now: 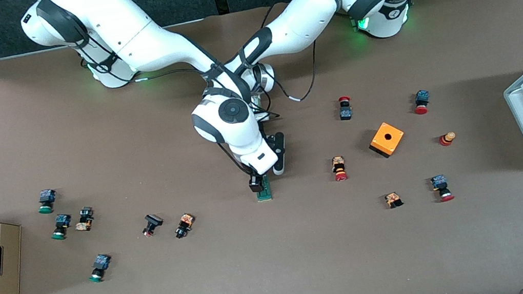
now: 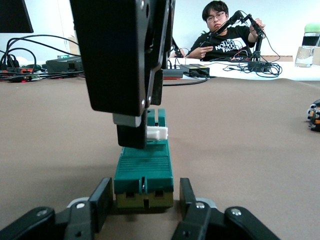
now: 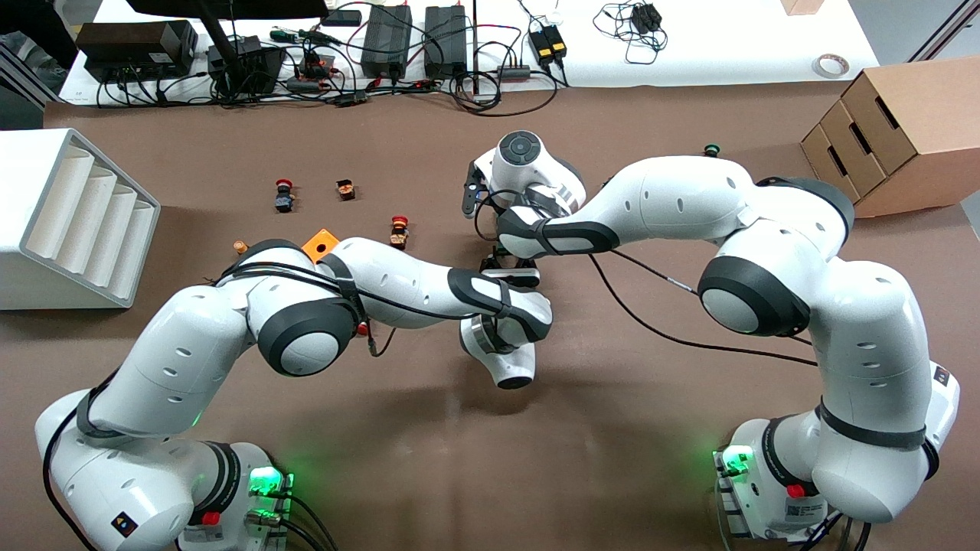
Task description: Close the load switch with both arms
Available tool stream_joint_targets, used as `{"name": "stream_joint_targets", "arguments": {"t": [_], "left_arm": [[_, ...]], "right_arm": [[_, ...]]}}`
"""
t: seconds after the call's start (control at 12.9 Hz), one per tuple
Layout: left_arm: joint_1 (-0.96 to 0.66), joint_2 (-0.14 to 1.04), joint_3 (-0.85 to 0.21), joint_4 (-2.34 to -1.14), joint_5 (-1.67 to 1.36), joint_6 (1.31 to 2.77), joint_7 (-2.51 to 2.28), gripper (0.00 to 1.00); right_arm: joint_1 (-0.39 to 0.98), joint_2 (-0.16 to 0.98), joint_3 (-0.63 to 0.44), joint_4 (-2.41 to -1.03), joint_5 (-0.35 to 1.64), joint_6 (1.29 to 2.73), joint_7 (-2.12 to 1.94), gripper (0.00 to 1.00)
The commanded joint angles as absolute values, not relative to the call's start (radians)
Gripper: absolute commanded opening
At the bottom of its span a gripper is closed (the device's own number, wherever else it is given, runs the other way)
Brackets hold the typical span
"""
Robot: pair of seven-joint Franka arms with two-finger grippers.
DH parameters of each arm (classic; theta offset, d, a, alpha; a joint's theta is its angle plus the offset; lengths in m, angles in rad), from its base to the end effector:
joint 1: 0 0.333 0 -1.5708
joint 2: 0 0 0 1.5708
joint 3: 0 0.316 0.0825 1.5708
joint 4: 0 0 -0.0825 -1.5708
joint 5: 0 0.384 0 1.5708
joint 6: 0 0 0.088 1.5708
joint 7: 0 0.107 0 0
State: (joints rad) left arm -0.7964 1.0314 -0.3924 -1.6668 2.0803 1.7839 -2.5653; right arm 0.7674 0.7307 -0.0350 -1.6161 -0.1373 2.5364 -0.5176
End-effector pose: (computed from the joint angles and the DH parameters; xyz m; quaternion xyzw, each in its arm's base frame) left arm 0.3297 -0.5576 0.0464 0.7905 0.0050 0.6124 0.0055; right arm 0.5250 0.4791 0.2148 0.7708 0.6276 0.0996 0.0450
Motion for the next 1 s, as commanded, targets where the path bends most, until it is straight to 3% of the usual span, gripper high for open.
{"name": "stream_joint_targets", "arguments": {"t": [0.0, 0.93], "left_arm": [[-0.807, 1.065, -0.382, -1.646, 2.085, 1.77, -2.58, 0.59], [-0.807, 1.065, -0.382, -1.644, 2.085, 1.77, -2.58, 0.59]], "right_arm": [[0.753, 0.732, -0.043, -1.595, -0.16, 2.551, -0.525, 0.75], [0.747, 0.73, -0.041, -1.572, -0.156, 2.549, -0.525, 0.75]]}}
